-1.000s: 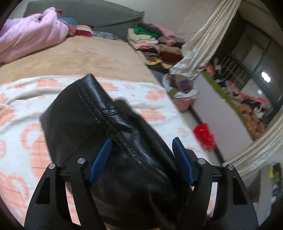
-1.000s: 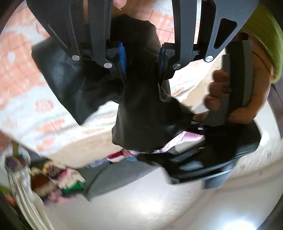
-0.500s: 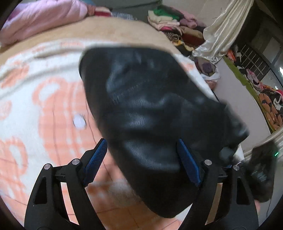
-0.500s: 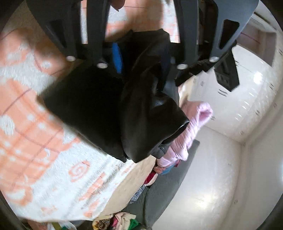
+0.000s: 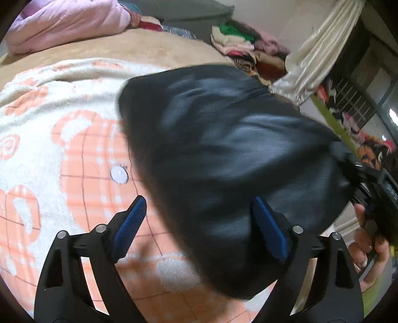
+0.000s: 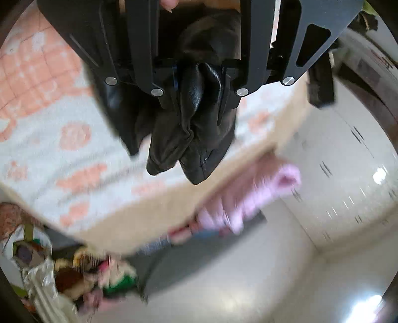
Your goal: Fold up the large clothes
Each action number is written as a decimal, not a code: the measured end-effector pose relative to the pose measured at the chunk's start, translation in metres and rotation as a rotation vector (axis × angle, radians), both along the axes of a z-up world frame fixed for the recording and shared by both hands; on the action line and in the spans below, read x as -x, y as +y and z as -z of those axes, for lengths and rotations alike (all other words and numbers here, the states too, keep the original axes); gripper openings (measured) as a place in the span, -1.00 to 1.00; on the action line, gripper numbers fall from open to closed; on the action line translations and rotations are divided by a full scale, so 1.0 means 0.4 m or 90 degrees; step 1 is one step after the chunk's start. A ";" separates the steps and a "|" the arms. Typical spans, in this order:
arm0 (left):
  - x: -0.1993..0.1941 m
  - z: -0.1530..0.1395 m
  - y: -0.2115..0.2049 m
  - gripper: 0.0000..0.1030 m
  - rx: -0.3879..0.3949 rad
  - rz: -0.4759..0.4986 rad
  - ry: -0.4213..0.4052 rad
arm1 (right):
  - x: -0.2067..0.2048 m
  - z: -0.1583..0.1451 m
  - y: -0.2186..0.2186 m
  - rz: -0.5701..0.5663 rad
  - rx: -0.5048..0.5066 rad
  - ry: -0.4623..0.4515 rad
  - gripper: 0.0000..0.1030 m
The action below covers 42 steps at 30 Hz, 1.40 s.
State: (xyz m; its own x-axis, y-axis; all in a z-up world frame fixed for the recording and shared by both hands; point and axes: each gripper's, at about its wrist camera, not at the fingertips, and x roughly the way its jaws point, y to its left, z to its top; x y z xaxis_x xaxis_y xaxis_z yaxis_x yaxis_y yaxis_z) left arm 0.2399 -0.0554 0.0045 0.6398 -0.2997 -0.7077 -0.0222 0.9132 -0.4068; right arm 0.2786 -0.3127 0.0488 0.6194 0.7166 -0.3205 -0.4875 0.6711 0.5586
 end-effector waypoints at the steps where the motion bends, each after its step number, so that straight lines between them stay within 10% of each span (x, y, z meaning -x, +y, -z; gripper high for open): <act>1: -0.003 0.002 0.000 0.59 0.004 0.000 0.005 | -0.004 -0.006 -0.020 0.015 -0.005 -0.016 -0.60; 7: -0.020 0.085 -0.054 0.78 0.035 0.036 0.075 | -0.049 0.203 -0.081 0.058 0.077 0.158 -0.59; 13: -0.021 0.100 -0.074 0.81 0.048 0.032 0.088 | -0.075 0.270 -0.090 0.044 0.037 0.197 -0.51; 17: -0.012 0.102 -0.085 0.81 0.047 0.044 0.095 | -0.095 0.290 -0.122 0.045 -0.018 0.266 0.24; 20: -0.010 0.112 -0.078 0.81 0.055 0.052 0.100 | -0.094 0.318 -0.137 0.035 -0.065 0.312 0.10; 29: -0.029 0.087 0.001 0.82 -0.017 0.037 0.096 | 0.050 0.272 0.000 0.015 -0.039 0.268 -0.22; 32: -0.028 0.099 0.001 0.82 -0.023 0.046 0.101 | 0.060 0.240 0.040 0.027 0.063 0.227 -0.09; 34: -0.020 0.097 -0.005 0.82 -0.031 0.047 0.089 | 0.052 0.217 0.031 0.007 0.084 0.239 0.53; 38: -0.013 0.096 -0.016 0.82 -0.039 0.055 0.081 | 0.045 0.071 -0.045 0.088 0.089 0.104 0.58; 42: -0.016 0.092 -0.023 0.82 -0.045 0.052 0.077 | -0.079 0.060 -0.023 0.068 0.094 0.146 0.55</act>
State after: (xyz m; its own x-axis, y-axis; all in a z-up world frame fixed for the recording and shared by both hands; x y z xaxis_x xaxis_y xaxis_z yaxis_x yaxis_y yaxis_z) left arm 0.2463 -0.0646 -0.0321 0.5247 -0.2939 -0.7989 0.0085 0.9403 -0.3403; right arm 0.3103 -0.3220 0.0248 0.5880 0.5867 -0.5569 -0.2817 0.7939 0.5389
